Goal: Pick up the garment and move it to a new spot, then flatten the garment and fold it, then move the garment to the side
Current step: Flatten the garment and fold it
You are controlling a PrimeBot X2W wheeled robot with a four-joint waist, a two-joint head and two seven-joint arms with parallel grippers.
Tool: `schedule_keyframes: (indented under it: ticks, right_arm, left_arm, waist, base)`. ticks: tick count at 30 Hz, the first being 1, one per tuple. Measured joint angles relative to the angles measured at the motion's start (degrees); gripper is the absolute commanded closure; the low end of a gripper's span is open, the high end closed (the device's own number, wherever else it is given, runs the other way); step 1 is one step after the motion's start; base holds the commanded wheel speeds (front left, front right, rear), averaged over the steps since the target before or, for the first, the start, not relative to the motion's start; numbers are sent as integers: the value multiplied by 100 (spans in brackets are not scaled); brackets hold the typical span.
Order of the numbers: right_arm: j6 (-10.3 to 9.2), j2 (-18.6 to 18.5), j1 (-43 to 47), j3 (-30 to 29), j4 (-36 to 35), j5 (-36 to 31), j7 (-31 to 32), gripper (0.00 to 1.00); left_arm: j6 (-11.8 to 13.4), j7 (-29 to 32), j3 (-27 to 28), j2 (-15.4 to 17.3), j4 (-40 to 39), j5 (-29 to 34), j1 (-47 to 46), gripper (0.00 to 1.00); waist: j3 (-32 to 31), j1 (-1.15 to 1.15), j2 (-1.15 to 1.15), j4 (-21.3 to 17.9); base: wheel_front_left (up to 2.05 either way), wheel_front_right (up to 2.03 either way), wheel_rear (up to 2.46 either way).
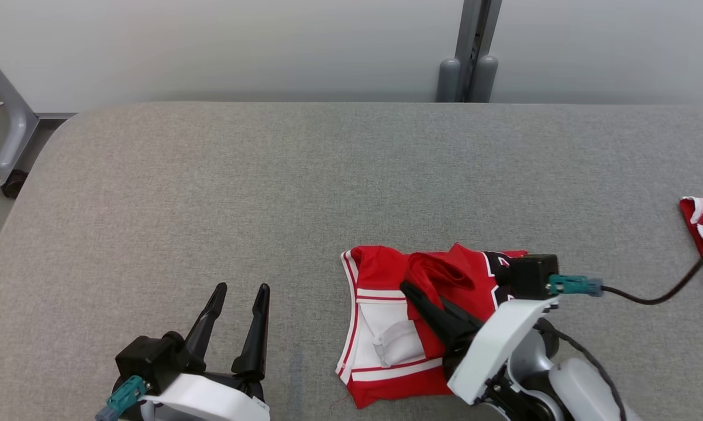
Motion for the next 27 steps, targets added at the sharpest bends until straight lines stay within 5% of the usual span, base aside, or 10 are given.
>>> schedule_keyframes:
  ticks: [11,14,16,27]
  right_arm:
    - [0,221,-561,592,1102,-176,-472,97]
    - [1,240,-678,732,1404,-271,-604,58]
    - [1,254,-725,846,1559,-290,-661,0]
    - [1,315,-1094,1462,2083,-647,-1243,0]
  left_arm:
    - [-24,-2,-35,-42,55,0,-20,0]
    - [-43,-2,-55,-51,75,0,-26,0]
    - [-48,-3,-65,-52,97,0,-27,0]
    - [-48,-5,-102,-35,124,-1,-25,0]
  waist:
    - [-6,0,0,110]
    - [-18,0,0,138]
    - [-32,0,0,154]
    - [-124,0,0,142]
  base:
    - [0,0,0]
    - [0,0,0]
    - [0,0,0]
    - [0,0,0]
